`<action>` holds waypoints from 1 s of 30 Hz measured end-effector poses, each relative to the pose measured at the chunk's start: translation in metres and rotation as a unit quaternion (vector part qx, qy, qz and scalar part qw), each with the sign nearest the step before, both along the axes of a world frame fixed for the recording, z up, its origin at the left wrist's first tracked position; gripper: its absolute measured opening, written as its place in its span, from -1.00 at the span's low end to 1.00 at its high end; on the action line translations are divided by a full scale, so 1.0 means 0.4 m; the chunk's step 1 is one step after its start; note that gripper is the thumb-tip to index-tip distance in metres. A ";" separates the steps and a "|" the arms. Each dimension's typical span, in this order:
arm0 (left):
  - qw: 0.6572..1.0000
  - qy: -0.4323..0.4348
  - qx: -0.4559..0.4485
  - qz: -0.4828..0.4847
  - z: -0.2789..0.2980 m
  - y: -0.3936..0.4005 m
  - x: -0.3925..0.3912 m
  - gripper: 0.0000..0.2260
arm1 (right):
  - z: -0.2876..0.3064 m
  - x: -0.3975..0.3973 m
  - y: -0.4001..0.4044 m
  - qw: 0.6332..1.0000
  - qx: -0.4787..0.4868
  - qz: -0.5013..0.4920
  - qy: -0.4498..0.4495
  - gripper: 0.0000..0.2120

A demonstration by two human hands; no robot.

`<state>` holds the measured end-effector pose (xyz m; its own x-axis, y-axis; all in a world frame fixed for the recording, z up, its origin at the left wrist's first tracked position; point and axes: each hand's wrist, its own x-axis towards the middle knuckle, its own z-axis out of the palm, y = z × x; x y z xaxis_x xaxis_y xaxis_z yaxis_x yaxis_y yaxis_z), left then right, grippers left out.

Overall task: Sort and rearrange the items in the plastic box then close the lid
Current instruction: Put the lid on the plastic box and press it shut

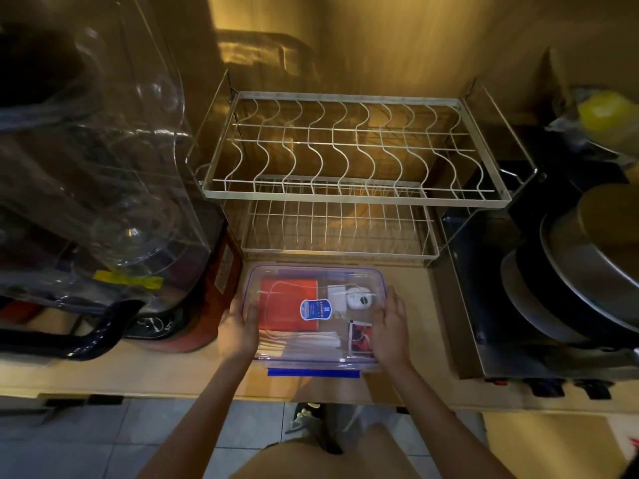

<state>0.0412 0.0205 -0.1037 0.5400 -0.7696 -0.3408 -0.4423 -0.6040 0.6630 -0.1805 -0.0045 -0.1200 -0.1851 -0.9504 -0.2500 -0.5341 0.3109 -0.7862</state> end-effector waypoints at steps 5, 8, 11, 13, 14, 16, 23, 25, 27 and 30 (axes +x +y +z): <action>1.000 -0.010 0.009 0.002 0.003 -0.001 -0.004 -0.57 | -0.001 -0.010 0.010 0.996 -0.012 0.011 0.088 -0.54; 1.000 -0.002 0.003 -0.006 -0.005 -0.001 0.004 -0.57 | 0.029 -0.012 -0.031 0.965 -0.025 0.044 0.258 -0.55; 1.000 -0.005 0.014 -0.017 -0.008 0.000 0.007 -0.57 | 0.074 0.016 -0.082 0.951 -0.095 0.095 0.278 -0.46; 1.000 -0.006 0.018 -0.015 -0.009 -0.002 0.009 -0.58 | 0.090 0.053 -0.127 0.943 -0.113 0.199 0.241 -0.52; 1.000 -0.005 0.018 -0.014 -0.010 -0.001 0.010 -0.58 | 0.090 0.073 -0.154 0.933 -0.102 0.256 0.231 -0.57; 1.000 0.000 0.020 -0.011 -0.010 -0.001 0.010 -0.58 | 0.084 0.108 -0.209 0.916 -0.067 0.336 0.209 -0.64; 1.000 0.004 0.027 -0.003 -0.008 0.000 0.008 -0.64 | 0.045 0.167 -0.266 0.869 0.050 0.378 0.316 -0.28; 1.000 0.003 0.028 0.001 -0.009 0.000 0.006 -0.65 | 0.051 0.173 -0.269 0.858 0.051 0.383 0.338 -0.23; 1.000 -0.002 0.027 0.001 -0.008 -0.002 0.004 -0.65 | 0.056 0.174 -0.267 0.856 0.051 0.383 0.342 -0.21; 1.000 -0.004 0.023 0.002 -0.011 -0.001 0.003 -0.67 | 0.059 0.172 -0.255 0.849 0.044 0.374 0.370 -0.21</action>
<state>0.0424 0.0201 -0.1079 0.5452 -0.7510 -0.3725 -0.4450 -0.6358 0.6306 -0.1117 -0.1065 -0.0963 0.3252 -0.8550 -0.4041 -0.9457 -0.2936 -0.1399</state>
